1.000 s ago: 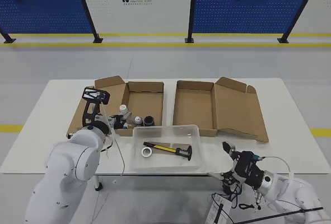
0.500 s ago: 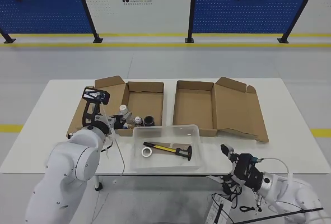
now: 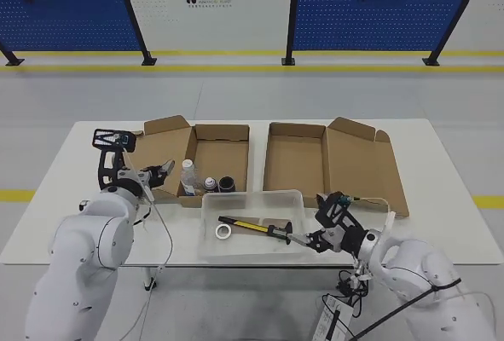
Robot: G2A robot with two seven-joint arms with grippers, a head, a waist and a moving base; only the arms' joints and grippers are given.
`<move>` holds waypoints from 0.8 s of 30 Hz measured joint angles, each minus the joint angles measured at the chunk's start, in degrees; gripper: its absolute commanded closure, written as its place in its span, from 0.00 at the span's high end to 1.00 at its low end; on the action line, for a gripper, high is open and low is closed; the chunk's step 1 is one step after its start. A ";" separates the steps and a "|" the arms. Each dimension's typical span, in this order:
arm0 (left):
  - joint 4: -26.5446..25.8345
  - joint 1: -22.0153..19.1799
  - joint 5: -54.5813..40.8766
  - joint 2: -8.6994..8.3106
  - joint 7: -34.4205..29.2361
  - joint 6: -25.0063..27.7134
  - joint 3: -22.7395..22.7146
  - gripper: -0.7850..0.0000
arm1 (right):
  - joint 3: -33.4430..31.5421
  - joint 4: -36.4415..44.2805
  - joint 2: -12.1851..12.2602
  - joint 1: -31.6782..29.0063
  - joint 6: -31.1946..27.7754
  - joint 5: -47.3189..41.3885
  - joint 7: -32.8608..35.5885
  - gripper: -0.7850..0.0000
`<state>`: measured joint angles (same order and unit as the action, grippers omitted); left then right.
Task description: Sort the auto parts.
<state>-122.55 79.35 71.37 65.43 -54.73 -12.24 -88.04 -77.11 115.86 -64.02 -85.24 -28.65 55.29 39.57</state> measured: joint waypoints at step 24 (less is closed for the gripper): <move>-0.15 0.44 0.60 -0.04 0.39 -0.03 -2.60 1.00 | 33.13 -21.45 -8.25 22.84 25.04 5.12 0.76 1.00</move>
<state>-122.70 79.79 71.97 65.39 -54.34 -12.27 -90.64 -43.98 94.41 -72.26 -62.39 -3.61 60.41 40.34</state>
